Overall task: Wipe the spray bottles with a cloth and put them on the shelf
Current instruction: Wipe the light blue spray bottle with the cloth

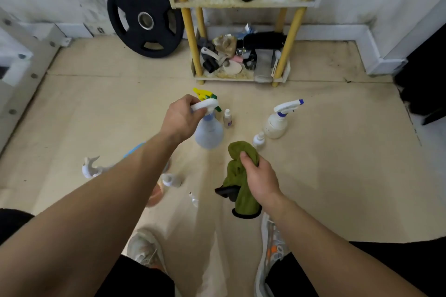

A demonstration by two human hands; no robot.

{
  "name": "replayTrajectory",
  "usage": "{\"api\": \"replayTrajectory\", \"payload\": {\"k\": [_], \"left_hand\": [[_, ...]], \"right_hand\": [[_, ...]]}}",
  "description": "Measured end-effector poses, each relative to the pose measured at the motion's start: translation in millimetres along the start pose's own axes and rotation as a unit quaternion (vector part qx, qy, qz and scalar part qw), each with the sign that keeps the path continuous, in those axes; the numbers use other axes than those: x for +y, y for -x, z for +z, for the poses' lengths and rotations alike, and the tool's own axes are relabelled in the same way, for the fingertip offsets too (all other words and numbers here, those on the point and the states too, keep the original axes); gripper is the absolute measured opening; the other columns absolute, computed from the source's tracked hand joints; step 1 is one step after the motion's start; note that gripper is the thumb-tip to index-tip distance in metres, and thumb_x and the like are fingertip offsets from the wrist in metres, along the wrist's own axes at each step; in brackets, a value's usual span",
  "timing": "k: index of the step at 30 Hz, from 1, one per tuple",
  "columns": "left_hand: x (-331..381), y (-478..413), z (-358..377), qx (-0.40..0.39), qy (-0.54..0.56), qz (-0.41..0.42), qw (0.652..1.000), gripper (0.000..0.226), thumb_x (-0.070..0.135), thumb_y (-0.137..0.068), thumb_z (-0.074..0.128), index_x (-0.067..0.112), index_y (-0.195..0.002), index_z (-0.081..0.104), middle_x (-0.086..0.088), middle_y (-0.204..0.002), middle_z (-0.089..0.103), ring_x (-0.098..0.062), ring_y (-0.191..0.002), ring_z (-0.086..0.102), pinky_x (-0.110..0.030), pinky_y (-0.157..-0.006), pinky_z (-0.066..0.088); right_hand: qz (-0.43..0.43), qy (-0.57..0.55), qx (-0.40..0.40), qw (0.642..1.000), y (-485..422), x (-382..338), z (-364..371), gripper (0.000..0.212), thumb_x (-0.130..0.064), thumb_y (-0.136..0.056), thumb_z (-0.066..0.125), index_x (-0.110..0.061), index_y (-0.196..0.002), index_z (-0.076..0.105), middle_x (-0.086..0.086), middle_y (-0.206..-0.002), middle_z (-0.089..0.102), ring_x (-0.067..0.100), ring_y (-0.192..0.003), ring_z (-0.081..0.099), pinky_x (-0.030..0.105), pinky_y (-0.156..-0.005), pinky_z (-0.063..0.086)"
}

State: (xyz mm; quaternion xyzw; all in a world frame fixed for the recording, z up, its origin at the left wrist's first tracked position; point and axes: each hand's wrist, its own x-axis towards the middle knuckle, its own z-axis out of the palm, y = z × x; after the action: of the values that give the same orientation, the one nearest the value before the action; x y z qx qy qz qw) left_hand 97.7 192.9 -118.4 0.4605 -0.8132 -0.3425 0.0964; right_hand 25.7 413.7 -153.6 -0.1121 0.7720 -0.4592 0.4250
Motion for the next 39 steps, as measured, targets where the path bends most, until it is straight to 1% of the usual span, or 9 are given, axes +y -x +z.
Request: {"api": "replayTrajectory", "payload": {"k": [3, 8, 11, 15, 23, 26, 30, 35, 39], "left_hand": [[17.1, 16.6, -43.6, 0.011, 0.032, 0.005, 0.999, 0.023, 0.031, -0.092, 0.066, 0.018, -0.110, 0.064, 0.001, -0.099, 0.064, -0.019, -0.089, 0.055, -0.018, -0.061, 0.037], [52.9, 49.4, -112.3, 0.035, 0.158, 0.033, 0.986, 0.019, 0.027, -0.093, 0.066, 0.018, -0.109, 0.067, -0.003, -0.096, 0.071, -0.028, -0.096, 0.067, -0.040, -0.081, 0.057], [74.1, 70.1, -142.1, 0.038, 0.227, 0.058, 0.971, 0.026, 0.025, -0.093, 0.069, 0.013, -0.115, 0.068, -0.006, -0.104, 0.071, -0.021, -0.096, 0.069, -0.028, -0.072, 0.056], [87.5, 96.2, -167.2, 0.040, 0.270, 0.090, 0.958, 0.024, 0.021, -0.091, 0.073, 0.012, -0.112, 0.067, -0.006, -0.101, 0.070, -0.011, -0.083, 0.065, -0.024, -0.070, 0.056], [82.3, 120.3, -168.5, 0.048, 0.367, 0.110, 0.922, 0.022, 0.006, -0.093, 0.068, 0.006, -0.115, 0.068, -0.001, -0.095, 0.074, -0.006, -0.083, 0.068, -0.021, -0.075, 0.055], [80.1, 115.2, -164.7, 0.052, 0.364, 0.106, 0.924, 0.020, 0.006, -0.093, 0.068, 0.011, -0.112, 0.071, 0.000, -0.097, 0.077, -0.008, -0.088, 0.071, -0.027, -0.085, 0.058], [74.8, 102.0, -157.3, 0.054, 0.342, 0.102, 0.932, 0.016, 0.009, -0.091, 0.071, 0.011, -0.107, 0.072, -0.002, -0.098, 0.077, -0.017, -0.095, 0.073, -0.034, -0.090, 0.057], [71.4, 88.7, -144.0, 0.090, 0.268, 0.110, 0.953, 0.010, 0.019, -0.086, 0.074, 0.010, -0.085, 0.068, -0.008, -0.076, 0.069, -0.013, -0.070, 0.061, -0.034, -0.067, 0.051], [72.9, 84.2, -134.1, 0.095, 0.235, 0.096, 0.963, 0.009, 0.016, -0.086, 0.070, 0.017, -0.094, 0.073, -0.001, -0.081, 0.075, -0.021, -0.077, 0.069, -0.038, -0.070, 0.055]], "right_hand": [[-0.036, -0.005, 0.009, 0.999, 19.9, -43.7, -12.8, 0.030, -0.048, -0.101, 0.053, -0.025, -0.097, 0.072, -0.002, -0.094, 0.075, 0.017, -0.093, 0.070, 0.033, -0.086, 0.053], [-0.086, -0.039, 0.024, 0.995, 48.0, -125.1, -35.2, 0.041, -0.056, -0.094, 0.056, -0.021, -0.099, 0.075, 0.001, -0.094, 0.078, 0.024, -0.094, 0.073, 0.047, -0.096, 0.055], [-0.119, -0.064, 0.026, 0.990, 62.5, -169.3, -38.9, 0.046, -0.060, -0.085, 0.060, -0.020, -0.098, 0.077, 0.001, -0.093, 0.079, 0.026, -0.093, 0.075, 0.050, -0.096, 0.056], [-0.187, -0.099, -0.015, 0.977, 81.2, -215.2, -31.5, 0.030, -0.044, -0.099, 0.061, -0.019, -0.102, 0.077, 0.001, -0.096, 0.080, 0.023, -0.094, 0.076, 0.048, -0.096, 0.057], [-0.249, -0.183, -0.036, 0.950, 86.2, -221.4, -6.6, 0.023, -0.040, -0.090, 0.067, -0.024, -0.100, 0.079, 0.004, -0.106, 0.078, 0.025, -0.104, 0.073, 0.053, -0.100, 0.054], [-0.323, -0.111, -0.022, 0.940, 80.6, -226.4, 5.1, 0.026, -0.048, -0.088, 0.063, -0.029, -0.100, 0.076, 0.006, -0.107, 0.074, 0.022, -0.102, 0.071, 0.050, -0.096, 0.055], [-0.471, 0.120, 0.055, 0.872, 66.6, -225.6, 14.3, 0.037, -0.060, -0.089, 0.049, -0.035, -0.107, 0.071, -0.004, -0.114, 0.058, 0.011, -0.106, 0.060, 0.036, -0.088, 0.050], [-0.543, 0.319, 0.148, 0.762, 53.7, -218.7, 27.4, 0.050, -0.052, -0.097, 0.046, -0.019, -0.128, 0.067, 0.008, -0.126, 0.056, 0.032, -0.108, 0.054, 0.041, -0.081, 0.051], [-0.563, 0.382, 0.177, 0.711, 57.8, -218.2, 35.6, 0.049, -0.048, -0.097, 0.046, -0.018, -0.129, 0.067, 0.013, -0.127, 0.059, 0.037, -0.103, 0.055, 0.048, -0.079, 0.051]]}}
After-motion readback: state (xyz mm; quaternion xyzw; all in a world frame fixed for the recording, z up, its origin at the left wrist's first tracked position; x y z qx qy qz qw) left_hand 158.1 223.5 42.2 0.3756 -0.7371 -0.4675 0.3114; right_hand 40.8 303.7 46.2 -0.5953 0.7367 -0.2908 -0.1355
